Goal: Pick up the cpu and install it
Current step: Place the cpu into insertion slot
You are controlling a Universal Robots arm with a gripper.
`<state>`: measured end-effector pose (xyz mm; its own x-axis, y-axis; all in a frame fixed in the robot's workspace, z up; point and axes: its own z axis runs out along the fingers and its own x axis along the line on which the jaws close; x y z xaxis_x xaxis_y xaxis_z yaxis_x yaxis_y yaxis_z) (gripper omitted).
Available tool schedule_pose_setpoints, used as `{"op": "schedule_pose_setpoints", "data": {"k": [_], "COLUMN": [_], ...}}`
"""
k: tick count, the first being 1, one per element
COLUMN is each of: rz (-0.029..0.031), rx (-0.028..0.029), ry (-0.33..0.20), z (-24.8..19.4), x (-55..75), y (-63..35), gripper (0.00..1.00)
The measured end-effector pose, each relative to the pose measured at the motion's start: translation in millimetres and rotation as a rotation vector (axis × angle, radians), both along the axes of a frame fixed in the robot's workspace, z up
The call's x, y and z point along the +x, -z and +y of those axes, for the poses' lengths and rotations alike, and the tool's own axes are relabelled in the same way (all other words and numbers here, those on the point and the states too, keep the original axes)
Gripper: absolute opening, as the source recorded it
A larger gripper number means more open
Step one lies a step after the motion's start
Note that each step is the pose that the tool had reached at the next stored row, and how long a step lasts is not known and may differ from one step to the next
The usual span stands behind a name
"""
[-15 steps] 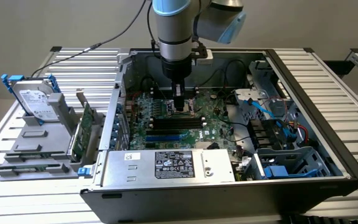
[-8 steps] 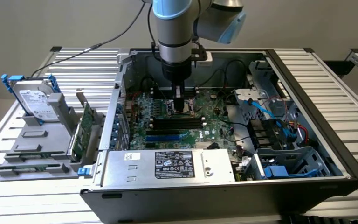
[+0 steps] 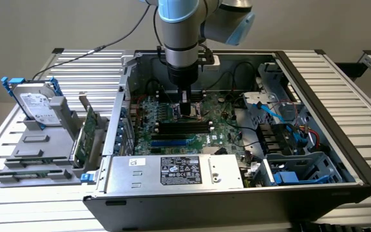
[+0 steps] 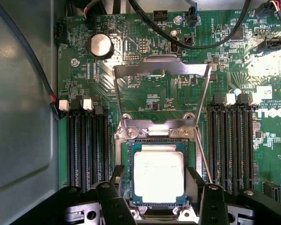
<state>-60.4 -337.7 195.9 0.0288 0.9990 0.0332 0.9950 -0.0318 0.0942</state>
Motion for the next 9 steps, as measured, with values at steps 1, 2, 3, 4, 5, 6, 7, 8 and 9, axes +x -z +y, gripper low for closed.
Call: {"op": "schedule_pose_setpoints", "data": {"k": [1, 2, 3, 4, 5, 6, 7, 8, 9], "rz": [0.0001, 0.0000, 0.0000, 0.0000, -0.0001, 0.0000, 0.0000, 0.0002, 0.0003], "rx": [0.0000, 0.0001, 0.0001, 0.0000, 0.0000, 0.0000, -0.0002, -0.0003, -0.0007], "ry": [0.000, 0.000, 0.000, 0.000, 0.000, 0.000, 0.000, 0.000, 0.000], "z": [0.0, 0.0, 0.0, 0.0, 0.0, 0.0, 0.1, 0.0, 0.0], "x": [0.0, 0.1, 0.2, 0.5, 0.8, 1.3, 1.9, 2.7, 3.2], "y": [0.0, 0.1, 0.1, 0.1, 0.2, 0.1, 0.1, 0.1, 0.1], "gripper": [0.62, 0.62, 0.62, 0.62, 0.62, 0.62, 0.62, 0.62, 0.62]}}
